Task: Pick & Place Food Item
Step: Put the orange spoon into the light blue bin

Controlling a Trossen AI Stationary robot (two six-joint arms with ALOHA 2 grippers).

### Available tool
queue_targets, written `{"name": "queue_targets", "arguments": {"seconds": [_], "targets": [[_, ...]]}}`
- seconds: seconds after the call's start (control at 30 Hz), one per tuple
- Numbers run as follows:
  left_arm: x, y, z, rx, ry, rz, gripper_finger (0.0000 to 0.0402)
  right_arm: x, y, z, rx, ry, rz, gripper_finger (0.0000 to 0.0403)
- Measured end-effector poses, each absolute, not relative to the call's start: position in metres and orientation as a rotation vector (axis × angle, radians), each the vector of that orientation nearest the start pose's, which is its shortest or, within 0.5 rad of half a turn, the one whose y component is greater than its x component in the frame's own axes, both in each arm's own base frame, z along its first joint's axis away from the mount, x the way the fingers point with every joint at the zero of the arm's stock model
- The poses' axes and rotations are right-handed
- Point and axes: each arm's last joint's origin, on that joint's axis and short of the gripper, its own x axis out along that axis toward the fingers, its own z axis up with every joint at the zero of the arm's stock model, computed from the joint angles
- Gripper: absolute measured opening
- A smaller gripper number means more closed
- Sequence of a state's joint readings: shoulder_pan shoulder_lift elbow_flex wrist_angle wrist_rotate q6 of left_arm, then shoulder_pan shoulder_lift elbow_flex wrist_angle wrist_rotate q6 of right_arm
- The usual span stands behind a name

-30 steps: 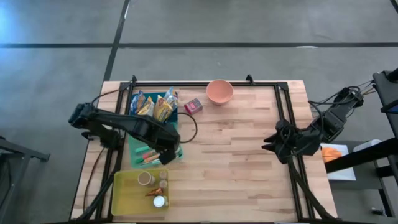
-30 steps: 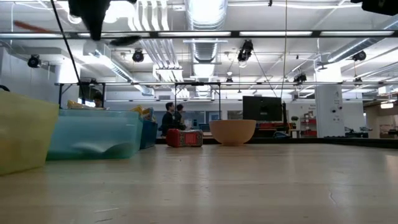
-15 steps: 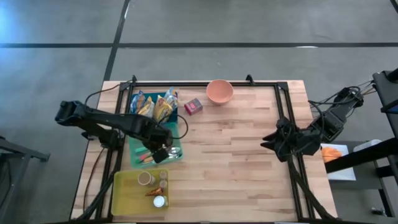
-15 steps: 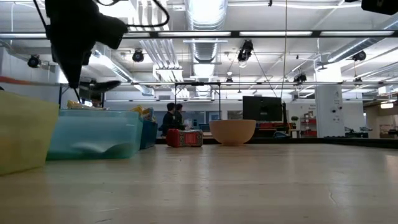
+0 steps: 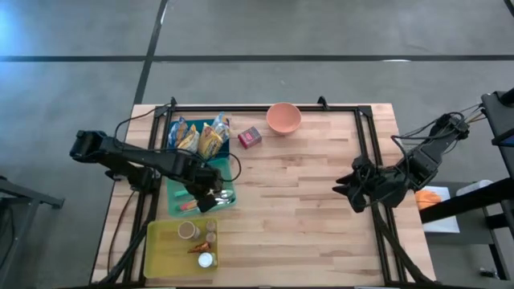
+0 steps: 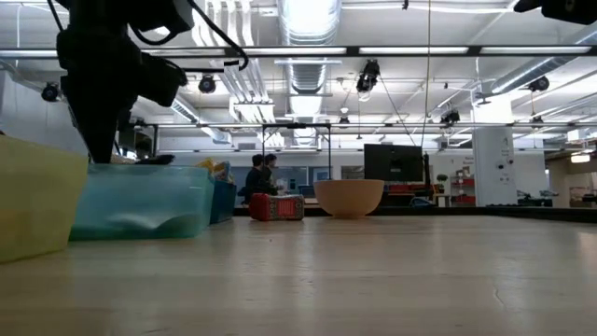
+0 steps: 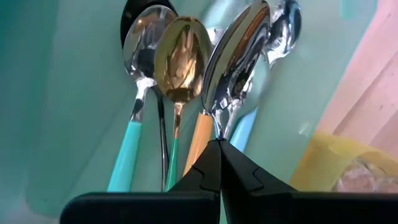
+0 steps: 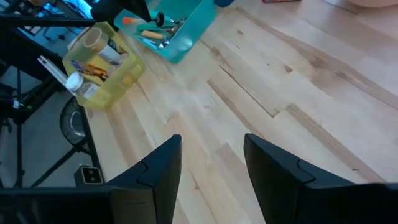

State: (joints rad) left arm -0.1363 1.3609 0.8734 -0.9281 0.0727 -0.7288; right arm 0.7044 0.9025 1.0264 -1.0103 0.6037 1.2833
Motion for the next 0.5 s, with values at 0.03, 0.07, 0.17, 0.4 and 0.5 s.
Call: {"name": "queue_targets", "arguments": {"seconds": [0.03, 0.07, 0.17, 0.4, 0.5], "targets": [[0.222, -0.032, 0.203, -0.559, 1.407, 0.348, 0.0000, 0.126, 0.085, 0.329, 0.687, 0.628, -0.351, 0.0170], [0.222, -0.031, 0.201, -0.563, 1.407, 0.348, 0.0000, 0.127, 0.086, 0.328, 0.683, 0.631, -0.353, 0.0170], [0.221, -0.031, 0.200, -0.564, 1.407, 0.349, 0.0000, 0.128, 0.087, 0.327, 0.678, 0.635, -0.357, 0.0170], [0.219, -0.029, 0.191, -0.557, 1.403, 0.341, 0.0000, 0.129, 0.088, 0.328, 0.688, 0.626, -0.351, 0.0170], [0.218, -0.028, 0.186, -0.558, 1.406, 0.343, 0.0000, 0.129, 0.088, 0.329, 0.691, 0.621, -0.347, 0.0170]]}}
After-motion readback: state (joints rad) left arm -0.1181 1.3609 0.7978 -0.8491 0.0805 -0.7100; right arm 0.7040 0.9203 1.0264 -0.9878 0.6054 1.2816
